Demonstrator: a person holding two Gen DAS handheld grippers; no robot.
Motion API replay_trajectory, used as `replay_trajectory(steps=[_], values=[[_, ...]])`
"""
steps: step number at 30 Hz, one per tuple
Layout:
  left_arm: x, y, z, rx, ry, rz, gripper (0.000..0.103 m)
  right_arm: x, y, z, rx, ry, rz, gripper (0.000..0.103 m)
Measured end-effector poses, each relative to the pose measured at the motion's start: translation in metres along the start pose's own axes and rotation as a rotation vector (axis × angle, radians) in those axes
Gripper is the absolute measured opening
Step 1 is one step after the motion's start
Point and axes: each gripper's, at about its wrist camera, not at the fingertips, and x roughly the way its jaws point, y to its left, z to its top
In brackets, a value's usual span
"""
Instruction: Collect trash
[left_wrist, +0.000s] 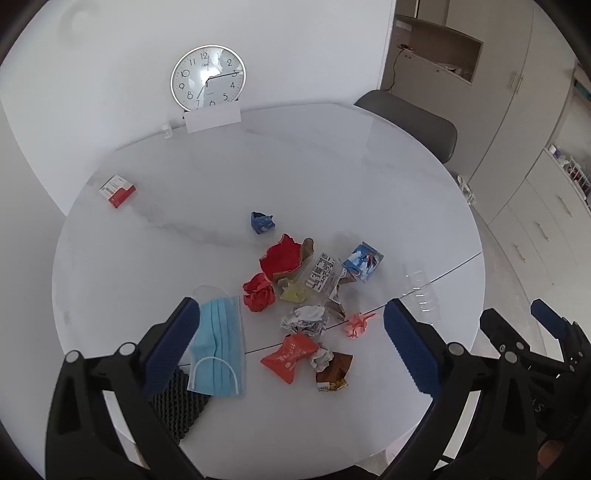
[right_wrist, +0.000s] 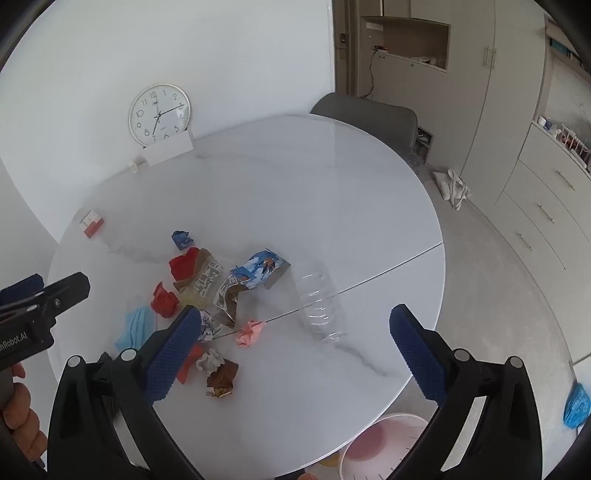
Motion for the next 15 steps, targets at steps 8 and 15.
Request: replay_trajectory(steps=[8,15], values=[[0.007,0.002,-0.005,0.038,0.053,-0.046,0.095,-0.001,0.009,-0.004,0.007,0.053,-0.039,0.101],[0.017,0.013,-0.001,0.046,0.092,-0.081,0.095,-0.010,0.012,-0.008,0.077,0.042,-0.082,0.101]])
